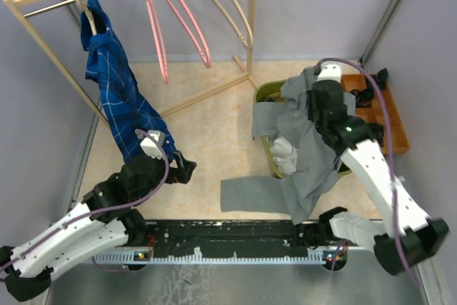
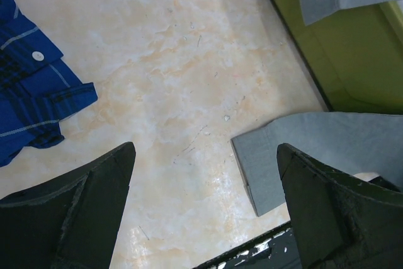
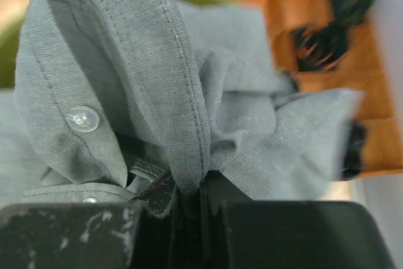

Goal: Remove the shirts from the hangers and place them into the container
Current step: Place the shirt in the bin.

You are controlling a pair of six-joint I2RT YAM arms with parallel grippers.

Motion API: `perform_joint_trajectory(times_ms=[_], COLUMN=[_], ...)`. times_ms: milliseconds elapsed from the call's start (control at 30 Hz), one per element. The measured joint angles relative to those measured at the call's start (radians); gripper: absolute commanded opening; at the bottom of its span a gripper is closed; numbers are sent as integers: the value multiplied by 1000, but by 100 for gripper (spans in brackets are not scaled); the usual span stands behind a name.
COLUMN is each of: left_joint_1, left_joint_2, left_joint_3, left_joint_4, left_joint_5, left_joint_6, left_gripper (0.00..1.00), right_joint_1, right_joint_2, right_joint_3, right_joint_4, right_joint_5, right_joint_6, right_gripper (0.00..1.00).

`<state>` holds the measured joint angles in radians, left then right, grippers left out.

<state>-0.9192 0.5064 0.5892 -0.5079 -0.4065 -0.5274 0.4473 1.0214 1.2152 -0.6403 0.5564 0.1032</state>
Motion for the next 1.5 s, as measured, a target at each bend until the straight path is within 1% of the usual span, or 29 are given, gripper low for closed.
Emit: perform_joint_trajectory(times_ms=[67,167,267,333,367,400,433,467,533,567,633,667,733,867,933,1033,1100,1167,1233,1333,1400,1500], left_joint_1=[0,0,0,0,-1,-1,-1,-1,-1,-1,-1,-1,-1,-1,-1,-1,-1,-1,-1,-1,-2,-2], left_joint_2=[23,42,46,45,45,45,45,45,45,45,45,45,45,45,45,45,45,45,45,42,38,29], left_joint_3=[0,0,0,0,0,0,0,0,0,0,0,0,0,0,0,0,0,0,0,0,0,0], left_joint_4=[0,0,0,3,5,7,8,8,8,8,7,7,7,7,7,6,6,6,6,2,-2,-8], left_joint_5=[6,13,20,23,24,26,26,26,26,26,25,25,25,24,24,23,19,16,14,11,9,4], left_joint_6=[1,2,5,8,9,9,10,10,10,10,10,10,9,9,9,9,9,8,8,7,6,3], left_gripper=[99,99,99,99,99,99,99,99,99,99,99,99,99,99,99,99,99,99,99,99,99,99], right_joint_1=[-59,-72,-72,-73,-76,-76,-77,-77,-77,-77,-77,-77,-77,-77,-77,-74,-53,5,91,200,228,229], right_joint_2=[83,263,389,405,397,388,377,363,326,298,235,202,131,-2,-50,-71,-62,-32,19,114,180,238], right_joint_3=[-82,-208,-307,-310,-309,-309,-309,-307,-295,-282,-246,-223,-167,-73,-52,-48,-48,-50,-57,-72,-86,-94], right_joint_4=[38,124,206,233,233,230,227,223,203,184,141,121,85,53,51,46,48,58,84,105,122,132], right_joint_5=[-99,-214,-255,-261,-264,-267,-270,-271,-272,-276,-291,-301,-331,-428,-494,-586,-635,-635,-603,-491,-408,-322], right_joint_6=[13,42,66,76,78,80,81,84,83,79,69,64,53,48,55,66,83,93,100,106,114,127], right_gripper=[2,2,4,7,10,20,35,38,39,45,60,66,73,84,84,78,79,81,80,75,71,62])
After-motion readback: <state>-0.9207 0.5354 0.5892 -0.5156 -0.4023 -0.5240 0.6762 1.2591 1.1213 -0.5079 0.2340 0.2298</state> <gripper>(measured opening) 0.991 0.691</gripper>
